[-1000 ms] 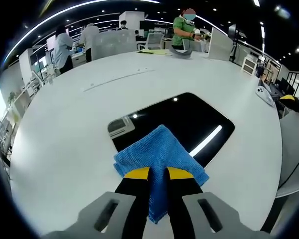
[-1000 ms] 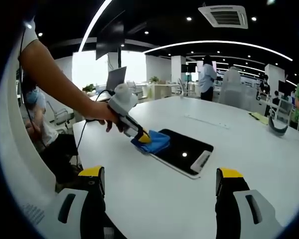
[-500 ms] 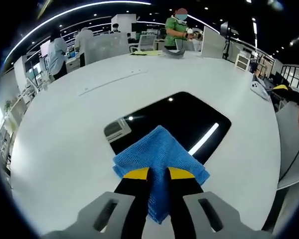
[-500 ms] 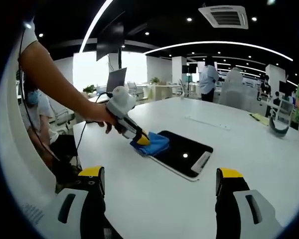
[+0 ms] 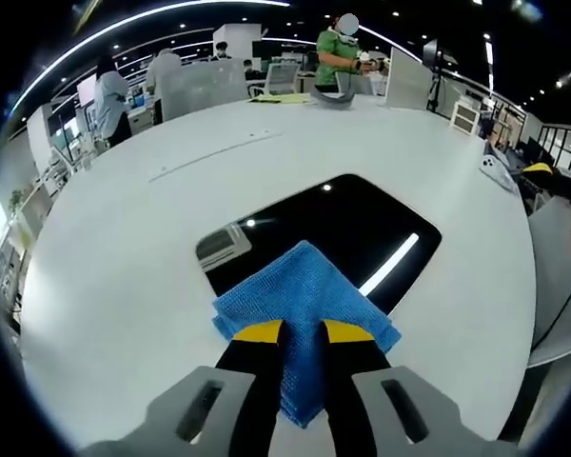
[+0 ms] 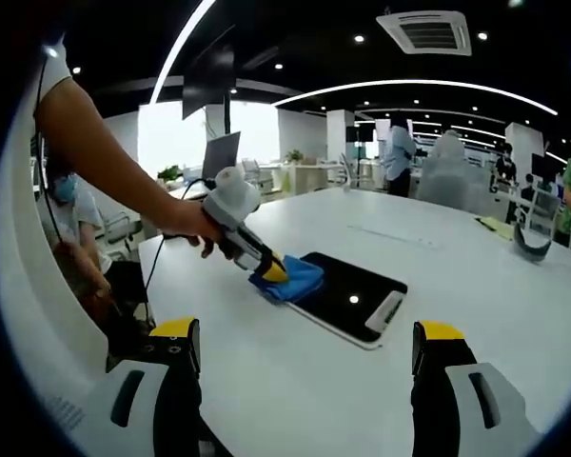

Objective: Wipe the mirror surface with the cleaning cloth until all visible marks leave the cleaned area.

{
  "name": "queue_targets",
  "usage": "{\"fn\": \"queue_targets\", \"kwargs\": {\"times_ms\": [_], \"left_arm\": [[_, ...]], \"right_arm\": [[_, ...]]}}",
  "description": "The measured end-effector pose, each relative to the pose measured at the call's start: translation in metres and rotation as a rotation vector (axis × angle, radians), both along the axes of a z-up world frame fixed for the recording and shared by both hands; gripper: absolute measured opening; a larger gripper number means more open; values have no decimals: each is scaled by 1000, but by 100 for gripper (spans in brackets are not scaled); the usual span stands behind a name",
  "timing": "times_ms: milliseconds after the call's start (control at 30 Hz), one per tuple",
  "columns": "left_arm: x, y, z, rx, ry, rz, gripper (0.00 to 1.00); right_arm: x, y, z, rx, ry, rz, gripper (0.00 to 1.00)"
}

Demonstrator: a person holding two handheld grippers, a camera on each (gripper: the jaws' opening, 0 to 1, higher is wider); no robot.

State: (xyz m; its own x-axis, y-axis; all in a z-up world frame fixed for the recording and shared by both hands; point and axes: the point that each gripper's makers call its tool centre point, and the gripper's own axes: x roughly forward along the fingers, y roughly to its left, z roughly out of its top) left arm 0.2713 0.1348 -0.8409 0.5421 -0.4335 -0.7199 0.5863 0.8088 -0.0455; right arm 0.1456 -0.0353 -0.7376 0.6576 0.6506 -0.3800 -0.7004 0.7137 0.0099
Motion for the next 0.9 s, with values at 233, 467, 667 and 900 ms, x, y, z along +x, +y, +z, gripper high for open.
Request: {"fn": "queue_targets", "kwargs": {"times_ms": [233, 467, 667, 900], "left_arm": [[0, -7, 0, -1, 10, 2, 14], [0, -11, 0, -6, 17, 3, 15], [1, -15, 0, -10, 11, -20, 15], [1, -18, 0, -8, -3, -48, 16]], "right_arm": [[-3, -4, -2, -4, 5, -4, 92], [-4, -8, -4, -6, 10, -9, 92], [-4, -10, -3, -2, 10, -14, 92], [-6, -10, -5, -2, 14, -15, 92]]}}
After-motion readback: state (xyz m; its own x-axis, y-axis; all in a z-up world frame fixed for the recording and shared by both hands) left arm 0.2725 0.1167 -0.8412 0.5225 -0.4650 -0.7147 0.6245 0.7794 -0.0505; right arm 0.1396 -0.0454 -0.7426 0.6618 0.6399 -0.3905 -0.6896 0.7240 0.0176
